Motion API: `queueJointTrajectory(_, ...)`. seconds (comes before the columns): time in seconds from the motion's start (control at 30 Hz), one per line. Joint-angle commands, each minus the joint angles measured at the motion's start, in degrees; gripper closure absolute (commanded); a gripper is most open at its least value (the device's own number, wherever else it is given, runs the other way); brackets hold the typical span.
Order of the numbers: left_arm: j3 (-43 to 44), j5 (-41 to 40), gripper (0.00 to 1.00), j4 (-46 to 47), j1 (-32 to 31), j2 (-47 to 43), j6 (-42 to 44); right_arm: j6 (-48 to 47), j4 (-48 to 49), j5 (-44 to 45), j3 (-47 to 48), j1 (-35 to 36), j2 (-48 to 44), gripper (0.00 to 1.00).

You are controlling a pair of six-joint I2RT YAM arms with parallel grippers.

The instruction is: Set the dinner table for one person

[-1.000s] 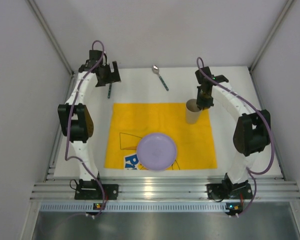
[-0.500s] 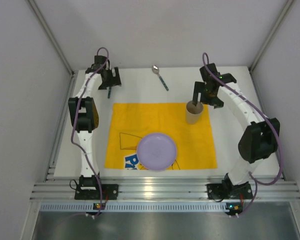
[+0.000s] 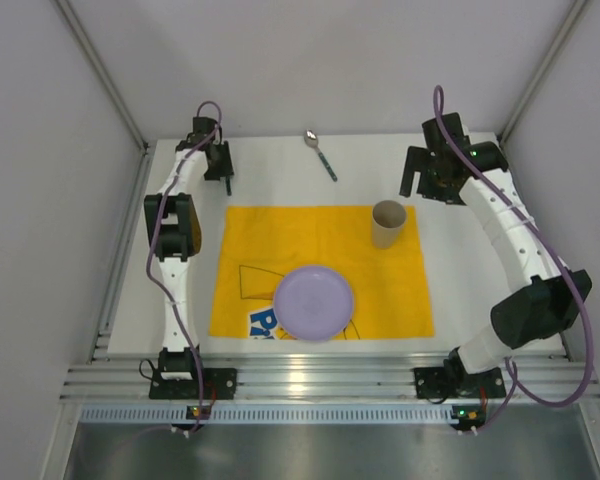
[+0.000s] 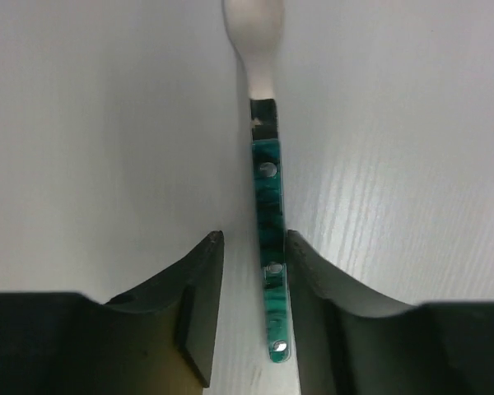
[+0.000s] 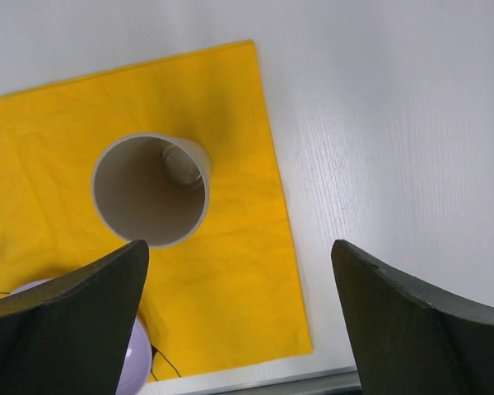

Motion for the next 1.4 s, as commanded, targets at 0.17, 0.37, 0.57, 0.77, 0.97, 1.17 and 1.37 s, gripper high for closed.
queueJointTrajectory(0.17, 0.1, -4.8, 0.89, -0.6, 1.8, 2.2, 3.0, -1.1, -1.2, -0.2, 2.7, -1.1, 0.7, 0.07)
queueJointTrajectory(0.37, -2.6, -4.8, 1.0, -0.5, 1.8, -2.1, 3.4, -1.3, 0.3, -0.9, 1.0, -1.2, -1.2, 0.07)
queueJointTrajectory(0.57, -13.4, -1.8, 1.0, 3.8, 0.6, -18.8, -0.4, -1.4, 1.6, -1.4, -1.5, -1.3, -5.1, 0.05)
queueJointTrajectory(0.77, -32.3, -1.8, 1.0, 3.5, -6.1, -37.4, -0.2, -0.2, 2.6, -4.1, -4.6, -1.5, -9.7, 0.0)
queueJointTrajectory(0.97, -54.5, 0.4, 1.0, 2.1, -9.5, -54.0, -5.3, 0.5, 1.6, -8.6, -7.7, -1.5, -15.7, 0.0)
queueJointTrajectory(1.17, -72.7, -3.3, 1.0, 1.8, -17.4, -64.7, -13.8, 0.3, 0.1, -10.8, -12.2, -1.6, -21.5, 0.0)
queueJointTrajectory(1.37, -80.7, -2.3, 1.0, 3.6, -21.3, -68.5, -20.8, -0.9, -1.3, -11.3, -15.7, -1.6, -25.8, 0.0)
